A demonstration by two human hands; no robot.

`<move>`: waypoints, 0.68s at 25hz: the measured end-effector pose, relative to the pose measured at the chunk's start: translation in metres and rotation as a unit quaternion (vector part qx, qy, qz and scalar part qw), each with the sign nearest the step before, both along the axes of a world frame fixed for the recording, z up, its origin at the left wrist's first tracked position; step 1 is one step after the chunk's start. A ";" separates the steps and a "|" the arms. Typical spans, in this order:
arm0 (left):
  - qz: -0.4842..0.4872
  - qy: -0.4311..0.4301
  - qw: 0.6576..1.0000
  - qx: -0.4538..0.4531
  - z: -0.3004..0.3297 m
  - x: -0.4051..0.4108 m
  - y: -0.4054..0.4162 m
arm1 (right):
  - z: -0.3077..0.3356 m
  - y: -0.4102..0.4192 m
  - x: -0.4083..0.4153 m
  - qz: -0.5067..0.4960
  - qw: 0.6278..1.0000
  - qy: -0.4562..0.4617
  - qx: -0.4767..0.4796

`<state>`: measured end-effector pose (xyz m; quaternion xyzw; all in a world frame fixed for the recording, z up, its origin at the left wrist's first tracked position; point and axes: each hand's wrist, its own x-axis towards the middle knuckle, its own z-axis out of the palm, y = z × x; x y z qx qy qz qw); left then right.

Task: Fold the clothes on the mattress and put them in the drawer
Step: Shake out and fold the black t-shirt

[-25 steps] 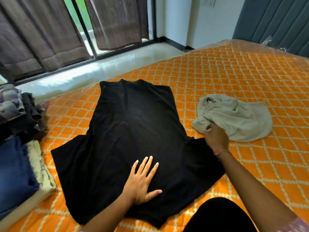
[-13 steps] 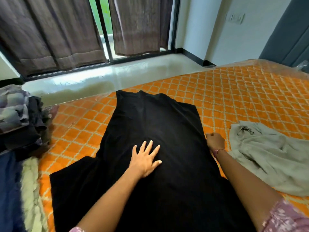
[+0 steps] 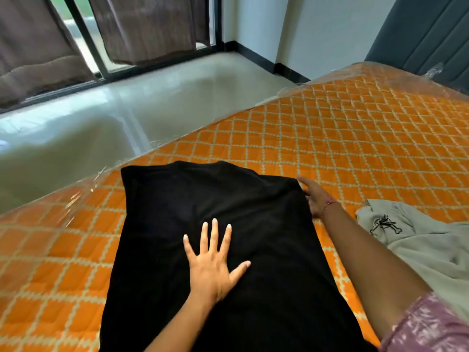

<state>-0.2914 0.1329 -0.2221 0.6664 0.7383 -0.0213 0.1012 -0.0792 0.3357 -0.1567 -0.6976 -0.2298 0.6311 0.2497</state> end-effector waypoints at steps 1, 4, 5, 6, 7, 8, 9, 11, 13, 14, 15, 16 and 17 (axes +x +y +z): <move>-0.003 -0.001 1.000 0.001 -0.003 -0.001 0.001 | 0.005 0.009 0.002 0.065 0.996 0.031 -0.049; -0.015 0.014 0.997 0.069 -0.016 -0.005 0.004 | 0.012 0.024 -0.006 0.159 0.986 0.037 -0.040; -0.016 0.021 0.996 0.081 -0.016 -0.005 0.004 | 0.007 0.028 -0.012 0.128 0.989 0.068 0.010; -0.016 0.013 0.996 0.083 -0.014 -0.005 0.004 | 0.004 0.029 -0.016 0.069 0.989 0.111 0.070; -0.020 0.006 0.995 0.099 -0.010 -0.005 0.006 | -0.002 0.030 -0.015 0.001 0.981 0.148 0.128; -0.019 -0.010 0.993 0.113 -0.007 -0.008 0.009 | -0.002 0.028 -0.013 -0.045 0.971 0.173 0.160; -0.001 -0.029 0.990 0.136 0.001 -0.013 0.013 | -0.004 0.025 -0.010 -0.062 0.969 0.175 0.160; 0.096 -0.039 0.970 0.222 0.020 -0.042 0.033 | -0.003 0.018 -0.010 -0.039 0.984 0.134 0.113; 0.282 -0.047 0.936 0.205 0.038 -0.093 0.063 | 0.001 0.021 -0.015 0.016 0.992 0.101 0.070; 0.391 -0.095 0.901 0.163 0.048 -0.119 0.075 | 0.001 0.025 -0.019 0.058 0.993 0.089 0.058; 0.482 -0.160 0.852 0.132 0.055 -0.143 0.087 | 0.001 0.032 -0.021 0.087 0.992 0.076 0.046; 0.533 -0.214 0.810 0.118 0.052 -0.167 0.100 | 0.000 0.039 -0.023 0.105 0.993 0.049 0.034; 0.553 -0.274 0.778 0.113 0.054 -0.185 0.112 | -0.003 0.045 -0.023 0.111 0.993 0.019 0.029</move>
